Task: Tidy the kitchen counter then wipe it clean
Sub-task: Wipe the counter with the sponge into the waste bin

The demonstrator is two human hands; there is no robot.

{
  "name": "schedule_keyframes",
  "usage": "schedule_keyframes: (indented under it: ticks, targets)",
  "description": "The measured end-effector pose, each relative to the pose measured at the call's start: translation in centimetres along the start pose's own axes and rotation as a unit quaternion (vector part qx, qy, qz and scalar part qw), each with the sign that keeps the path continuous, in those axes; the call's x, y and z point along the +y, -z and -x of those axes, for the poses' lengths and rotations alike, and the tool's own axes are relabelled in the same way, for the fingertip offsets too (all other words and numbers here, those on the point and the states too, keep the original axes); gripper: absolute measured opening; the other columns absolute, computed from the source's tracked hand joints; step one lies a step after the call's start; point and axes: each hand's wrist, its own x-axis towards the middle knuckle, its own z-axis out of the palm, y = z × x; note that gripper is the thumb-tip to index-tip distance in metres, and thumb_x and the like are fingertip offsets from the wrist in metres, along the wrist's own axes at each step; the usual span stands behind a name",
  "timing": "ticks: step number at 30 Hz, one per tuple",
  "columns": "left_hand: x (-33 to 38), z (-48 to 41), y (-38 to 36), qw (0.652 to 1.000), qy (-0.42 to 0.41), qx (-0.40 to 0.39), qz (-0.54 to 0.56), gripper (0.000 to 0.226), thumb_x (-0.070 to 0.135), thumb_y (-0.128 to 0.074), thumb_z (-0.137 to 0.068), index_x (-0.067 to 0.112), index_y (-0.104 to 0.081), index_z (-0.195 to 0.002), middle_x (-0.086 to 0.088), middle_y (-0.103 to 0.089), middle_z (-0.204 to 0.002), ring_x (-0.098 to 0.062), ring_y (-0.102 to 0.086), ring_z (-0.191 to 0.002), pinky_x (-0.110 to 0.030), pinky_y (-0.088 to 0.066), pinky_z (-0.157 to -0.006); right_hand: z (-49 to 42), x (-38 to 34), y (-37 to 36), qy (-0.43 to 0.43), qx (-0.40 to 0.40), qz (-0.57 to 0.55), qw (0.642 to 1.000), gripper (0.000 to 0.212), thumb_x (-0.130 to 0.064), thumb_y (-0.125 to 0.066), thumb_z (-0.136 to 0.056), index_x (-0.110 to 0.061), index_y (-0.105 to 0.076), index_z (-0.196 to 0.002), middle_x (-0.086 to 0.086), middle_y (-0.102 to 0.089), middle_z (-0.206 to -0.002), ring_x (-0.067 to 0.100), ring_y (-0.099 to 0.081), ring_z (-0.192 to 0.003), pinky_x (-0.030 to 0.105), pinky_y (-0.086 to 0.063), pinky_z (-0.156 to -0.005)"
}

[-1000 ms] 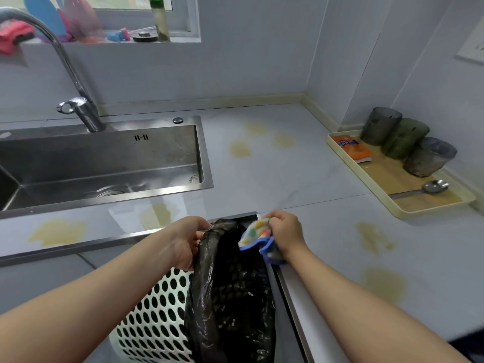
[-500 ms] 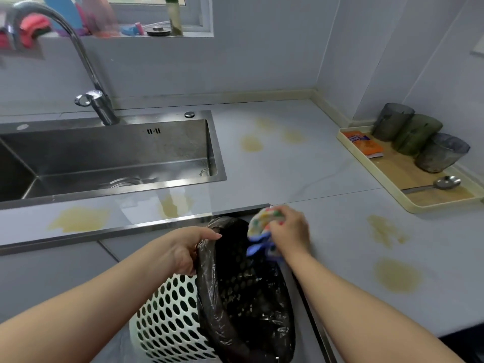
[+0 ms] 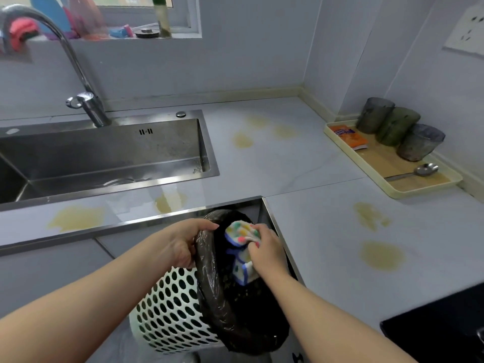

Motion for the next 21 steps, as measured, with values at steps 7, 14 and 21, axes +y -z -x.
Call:
schedule_keyframes:
  ticks: [7,14,21]
  targets:
    - [-1.3,0.8,0.3,0.996,-0.048,0.017,-0.071,0.010,0.004,-0.065,-0.082,-0.001,-0.057,-0.085,-0.008,-0.057,-0.068,-0.019,-0.053,-0.062,-0.025,-0.050,-0.055,1.6,-2.0,1.5,0.030,-0.037,0.095,0.994,0.028,-0.009,-0.052,-0.080,-0.016,-0.058,-0.107,0.009,-0.059,-0.112,0.030,-0.055,-0.107,0.031,-0.044,-0.082]
    - [-3.6,4.3,2.9,0.992,-0.074,0.013,-0.098,0.019,0.005,-0.065,-0.084,0.006,-0.052,-0.069,-0.002,-0.053,-0.043,-0.009,-0.048,-0.033,-0.011,-0.030,-0.036,6.9,-3.5,-0.2,-0.054,0.035,0.090,0.994,0.019,-0.030,-0.061,-0.083,-0.025,-0.043,-0.086,-0.005,-0.055,-0.096,0.018,-0.051,-0.087,0.030,-0.037,-0.078]
    - [-9.4,8.1,7.0,0.985,-0.108,-0.035,-0.131,0.015,0.002,-0.061,-0.085,0.007,-0.050,-0.077,-0.003,-0.054,-0.063,-0.008,-0.049,-0.030,-0.011,-0.027,-0.029,15.6,-5.7,-3.2,-0.136,0.219,-0.134,0.957,0.022,-0.029,-0.066,-0.083,-0.016,-0.048,-0.086,-0.005,-0.050,-0.081,0.018,-0.050,-0.078,0.027,-0.036,-0.066]
